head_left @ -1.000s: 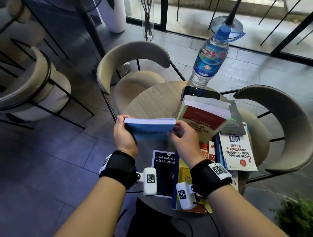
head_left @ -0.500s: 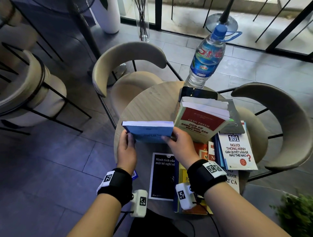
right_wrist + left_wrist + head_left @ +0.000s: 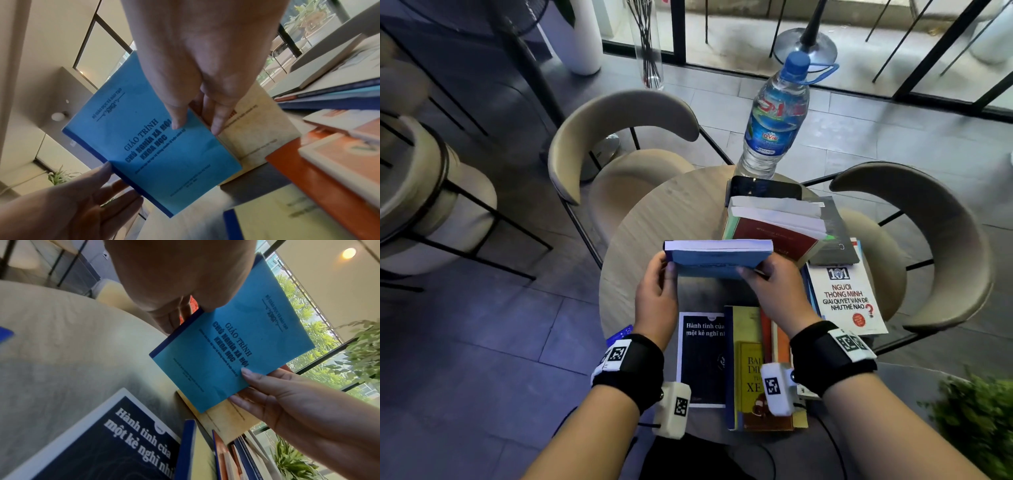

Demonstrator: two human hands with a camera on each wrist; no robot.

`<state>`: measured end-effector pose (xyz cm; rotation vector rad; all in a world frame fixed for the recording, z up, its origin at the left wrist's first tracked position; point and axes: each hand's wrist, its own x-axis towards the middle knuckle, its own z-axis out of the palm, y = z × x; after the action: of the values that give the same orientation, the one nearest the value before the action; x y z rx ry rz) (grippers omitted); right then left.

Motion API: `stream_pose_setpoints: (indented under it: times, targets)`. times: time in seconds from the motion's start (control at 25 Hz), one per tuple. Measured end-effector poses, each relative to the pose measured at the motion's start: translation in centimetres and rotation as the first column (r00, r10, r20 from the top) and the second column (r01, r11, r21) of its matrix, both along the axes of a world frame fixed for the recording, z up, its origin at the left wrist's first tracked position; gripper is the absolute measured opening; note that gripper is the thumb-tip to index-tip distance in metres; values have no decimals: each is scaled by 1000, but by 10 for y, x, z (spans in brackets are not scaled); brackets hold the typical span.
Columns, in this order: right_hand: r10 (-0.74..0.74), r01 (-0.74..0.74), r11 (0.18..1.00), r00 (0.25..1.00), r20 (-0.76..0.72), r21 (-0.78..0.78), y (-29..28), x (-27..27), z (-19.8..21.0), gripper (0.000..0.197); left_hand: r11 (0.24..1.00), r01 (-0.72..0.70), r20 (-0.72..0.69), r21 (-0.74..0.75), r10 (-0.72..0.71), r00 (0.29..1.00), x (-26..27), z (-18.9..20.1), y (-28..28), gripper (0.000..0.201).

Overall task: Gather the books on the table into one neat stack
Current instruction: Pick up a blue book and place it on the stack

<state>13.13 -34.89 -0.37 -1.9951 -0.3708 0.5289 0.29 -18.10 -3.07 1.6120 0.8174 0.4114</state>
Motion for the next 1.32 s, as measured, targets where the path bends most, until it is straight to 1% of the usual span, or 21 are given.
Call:
stream_pose_setpoints:
  times: [0.16,0.32,0.44,0.56,0.68,0.84,1.0,1.16,1.32]
  targets:
    - [-22,24,999,999,33,-39,-21,8,-8,26,999,50,15,-18,-49,999,10,-6,-11,28]
    - [0,11,994,994,106,-108,-36,14,-18,26,994,107,1,-13,-107,994,15,-8,-20,26]
    - [-6,32,986,987,158,-164,-45,19,-24,25,991,126,2,-37,-126,992,18,-9,-28,27]
    - [-17,46,983,987,159,-178,-54,23,-26,27,988,147,-6,-57,-147,989,23,-8,-37,26]
    - [-48,68,984,991,125,-166,-63,27,-27,27,983,163,-14,-80,-164,986,28,-7,-46,25]
    - [-100,122,978,986,133,-170,-72,30,-28,25,982,180,-39,-58,-182,983,37,-7,-56,32]
    - [-159,179,972,978,136,-153,-75,30,-21,25,980,171,-83,-102,-179,980,42,-10,-64,45]
    - [-181,227,953,957,225,-200,-77,31,-21,17,975,158,-92,-154,-173,981,37,-5,-76,56]
    - [-174,217,955,962,211,-202,-75,31,-21,23,971,187,-124,-151,-206,971,38,7,-83,68]
